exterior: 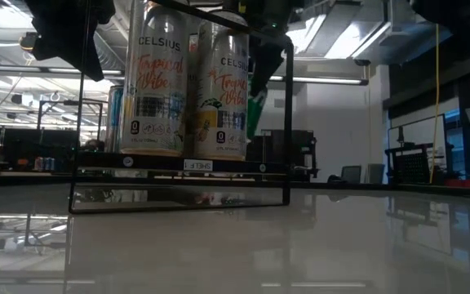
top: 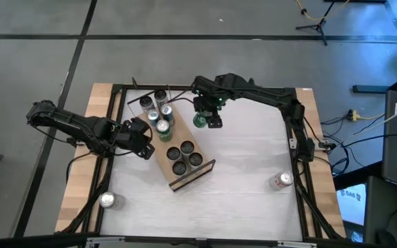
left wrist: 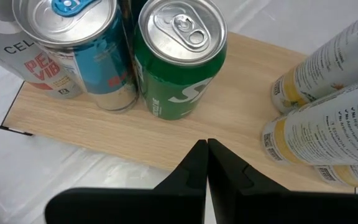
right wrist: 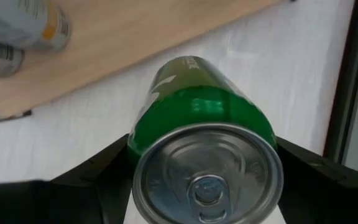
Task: Place canned beverage on shelf
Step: Put the green soda can on the shelf aligned with the other green soda can
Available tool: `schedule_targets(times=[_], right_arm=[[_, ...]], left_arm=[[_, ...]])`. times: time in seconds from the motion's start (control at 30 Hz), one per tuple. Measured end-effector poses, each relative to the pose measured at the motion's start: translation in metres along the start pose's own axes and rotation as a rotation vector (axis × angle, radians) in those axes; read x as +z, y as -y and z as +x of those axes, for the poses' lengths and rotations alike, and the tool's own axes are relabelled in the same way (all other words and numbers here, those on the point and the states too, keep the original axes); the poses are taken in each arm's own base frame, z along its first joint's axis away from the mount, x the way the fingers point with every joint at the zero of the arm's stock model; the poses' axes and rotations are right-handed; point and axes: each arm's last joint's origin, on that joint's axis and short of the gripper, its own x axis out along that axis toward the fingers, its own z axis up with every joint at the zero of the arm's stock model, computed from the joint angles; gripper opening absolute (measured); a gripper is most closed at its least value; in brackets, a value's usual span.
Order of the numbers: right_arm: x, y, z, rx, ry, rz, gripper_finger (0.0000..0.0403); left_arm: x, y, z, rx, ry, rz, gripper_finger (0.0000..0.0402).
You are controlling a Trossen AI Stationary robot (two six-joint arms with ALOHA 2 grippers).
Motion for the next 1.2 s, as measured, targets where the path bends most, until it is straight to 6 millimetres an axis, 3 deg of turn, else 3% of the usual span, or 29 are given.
schedule_targets(times=[0.33, 0.73, 1.2], right_arm=[[0.013, 0.0, 0.003, 0.023, 0.135, -0.024, 0.0297], [0.029, -0.013, 0.008, 0.07, 0.238, -0.112, 0.03], [0.035, -0.026, 0.016, 0.089, 0.233, -0.181, 0.0303]], left_arm=[[0.0, 0.0, 0.0, 0.0, 0.001, -0.001, 0.0], [0.001, 0.002, 0.0, -0.014, 0.009, -0.009, 0.0], [0.001, 0.002, 0.0, -0.014, 0.01, -0.009, 0.0]])
